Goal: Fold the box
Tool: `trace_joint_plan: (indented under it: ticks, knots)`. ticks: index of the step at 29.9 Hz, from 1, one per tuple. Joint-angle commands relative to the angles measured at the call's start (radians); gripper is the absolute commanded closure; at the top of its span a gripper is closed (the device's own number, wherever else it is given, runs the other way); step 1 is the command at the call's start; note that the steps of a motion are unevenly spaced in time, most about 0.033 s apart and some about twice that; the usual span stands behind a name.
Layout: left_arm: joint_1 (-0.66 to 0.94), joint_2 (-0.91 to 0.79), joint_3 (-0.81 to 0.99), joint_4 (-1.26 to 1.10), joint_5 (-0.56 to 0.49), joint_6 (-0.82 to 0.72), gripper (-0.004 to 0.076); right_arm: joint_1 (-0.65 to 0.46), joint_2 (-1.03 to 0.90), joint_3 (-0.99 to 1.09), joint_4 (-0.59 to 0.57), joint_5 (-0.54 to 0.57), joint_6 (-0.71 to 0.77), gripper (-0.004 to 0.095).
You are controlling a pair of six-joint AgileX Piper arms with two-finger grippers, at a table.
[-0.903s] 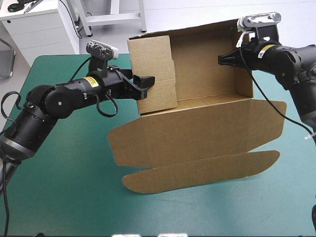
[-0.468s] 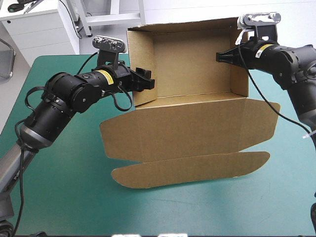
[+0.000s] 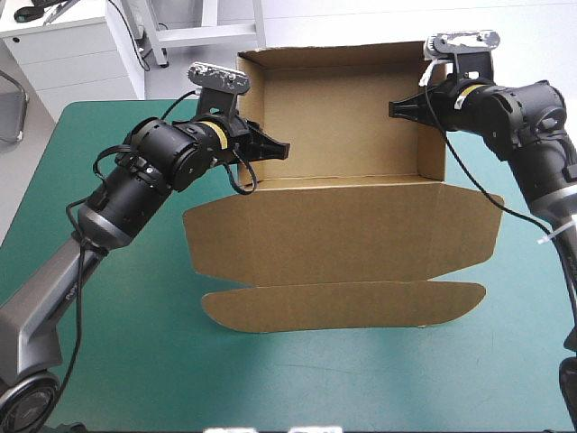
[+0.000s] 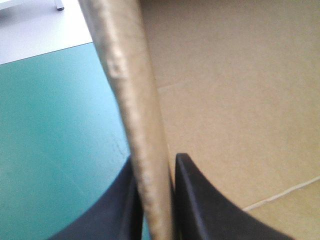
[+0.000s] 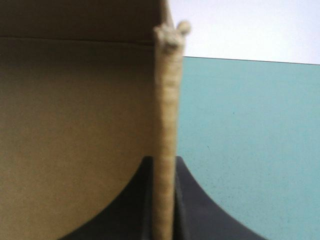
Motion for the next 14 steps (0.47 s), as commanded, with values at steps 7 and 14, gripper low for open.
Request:
trace_joint_plan:
  ticks: [7,14]
  knots:
    - [-0.009,0.048,-0.038,-0.063,-0.052,0.025,0.0729,0.011,-0.030,-0.025,0.048,-0.024,-0.034,0.0913]
    - [0.008,0.115,-0.038,-0.063,0.022,0.028,0.0729,0.011,0.035,-0.025,0.050,0.161,-0.053,0.0913]
